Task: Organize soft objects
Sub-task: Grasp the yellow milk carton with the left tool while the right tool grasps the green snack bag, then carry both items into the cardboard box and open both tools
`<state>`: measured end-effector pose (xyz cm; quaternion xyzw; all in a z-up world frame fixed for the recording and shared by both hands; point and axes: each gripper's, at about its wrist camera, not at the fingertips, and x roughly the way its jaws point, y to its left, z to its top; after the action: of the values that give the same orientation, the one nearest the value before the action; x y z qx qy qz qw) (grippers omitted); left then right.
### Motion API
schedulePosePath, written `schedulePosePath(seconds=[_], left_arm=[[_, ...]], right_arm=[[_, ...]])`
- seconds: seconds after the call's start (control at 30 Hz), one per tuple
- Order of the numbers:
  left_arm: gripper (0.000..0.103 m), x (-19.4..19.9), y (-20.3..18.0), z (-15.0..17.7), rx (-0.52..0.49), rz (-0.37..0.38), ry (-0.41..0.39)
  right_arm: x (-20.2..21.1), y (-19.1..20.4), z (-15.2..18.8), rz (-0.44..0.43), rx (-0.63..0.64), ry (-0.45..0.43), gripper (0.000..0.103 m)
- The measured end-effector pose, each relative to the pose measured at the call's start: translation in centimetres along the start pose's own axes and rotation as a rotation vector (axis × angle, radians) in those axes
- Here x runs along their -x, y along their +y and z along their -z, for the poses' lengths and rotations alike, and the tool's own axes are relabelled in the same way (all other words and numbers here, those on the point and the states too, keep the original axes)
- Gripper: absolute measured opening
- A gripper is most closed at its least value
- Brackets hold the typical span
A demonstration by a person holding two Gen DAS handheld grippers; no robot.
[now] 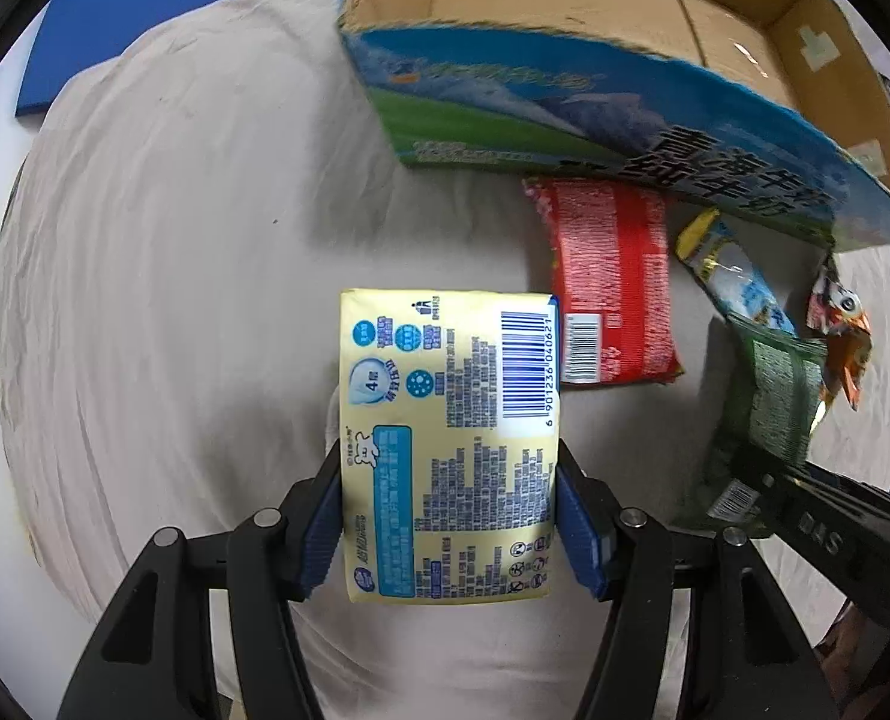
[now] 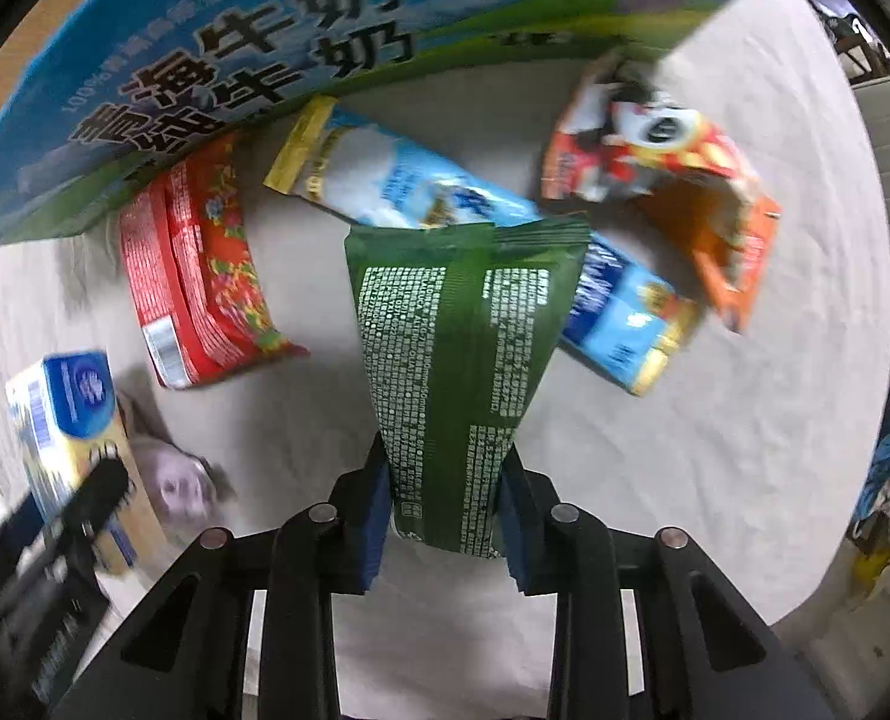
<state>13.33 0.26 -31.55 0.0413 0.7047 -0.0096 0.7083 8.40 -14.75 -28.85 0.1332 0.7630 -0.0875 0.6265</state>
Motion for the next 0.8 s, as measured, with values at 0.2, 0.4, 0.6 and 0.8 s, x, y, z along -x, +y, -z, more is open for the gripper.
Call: schedulePosePath(seconds=[0.2, 0.4, 0.6, 0.8], left_arm=[[0.059, 3.9, -1.6, 3.0, -0.013, 0.032, -0.037], [0.059, 10.7, -2.9, 3.8, -0.028, 0.069, -0.122], [0.059, 18.5, -3.7, 1.6, -0.038, 0.111, -0.271], [0.059, 23.2, -3.9, -0.3, -0.043, 0.169, -0.347]], right_arm=[[4.3, -2.0, 2.7, -0.018, 0.052, -0.047, 0.032], [9.8, -2.6, 4.8, -0.053, 0.115, -0.125, 0.031], [15.3, -6.0, 4.4, -0.086, 0.165, -0.228, 0.031], [22.1, -6.6, 3.8, -0.137, 0.189, -0.325, 0.031]])
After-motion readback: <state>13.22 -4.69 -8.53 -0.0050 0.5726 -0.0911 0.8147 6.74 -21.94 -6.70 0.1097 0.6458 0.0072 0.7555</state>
